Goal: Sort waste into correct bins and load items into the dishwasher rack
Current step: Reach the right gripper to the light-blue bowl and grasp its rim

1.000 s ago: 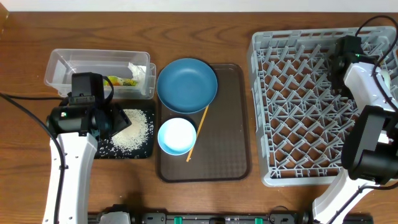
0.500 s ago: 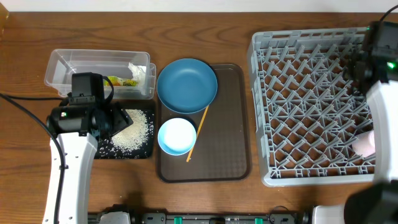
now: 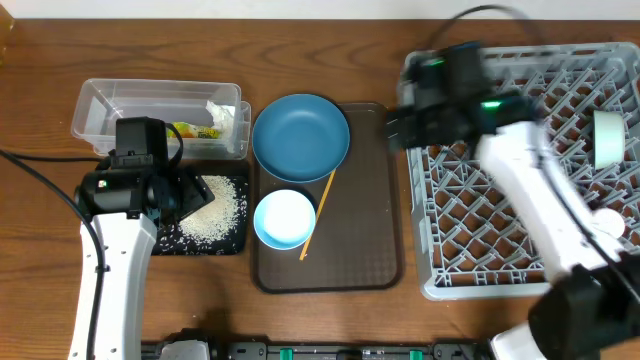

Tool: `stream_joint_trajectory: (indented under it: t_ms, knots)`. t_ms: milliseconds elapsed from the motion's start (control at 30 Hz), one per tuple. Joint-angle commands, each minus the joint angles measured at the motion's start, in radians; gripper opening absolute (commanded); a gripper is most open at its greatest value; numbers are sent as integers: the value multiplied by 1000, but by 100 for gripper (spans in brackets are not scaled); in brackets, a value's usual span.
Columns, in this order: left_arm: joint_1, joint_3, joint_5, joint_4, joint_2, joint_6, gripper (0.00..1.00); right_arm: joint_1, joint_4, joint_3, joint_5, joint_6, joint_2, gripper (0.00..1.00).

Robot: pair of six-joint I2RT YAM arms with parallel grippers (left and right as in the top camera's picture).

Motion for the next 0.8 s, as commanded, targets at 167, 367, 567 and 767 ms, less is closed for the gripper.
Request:
stream_joint_trajectory:
  t_ms: [167, 367, 567, 767]
  knots:
    - [4, 5, -19, -3, -3, -6, 86, 228, -6, 1, -34, 149, 160, 76]
    - [4, 5, -19, -3, -3, -6, 86, 329, -5, 1, -22, 239, 241, 72]
    - [4, 5, -19, -3, -3, -6, 86, 398, -20, 1, 69, 298, 300, 63]
    - [4, 5, -19, -3, -3, -6, 86, 422, -22, 1, 83, 312, 315, 29]
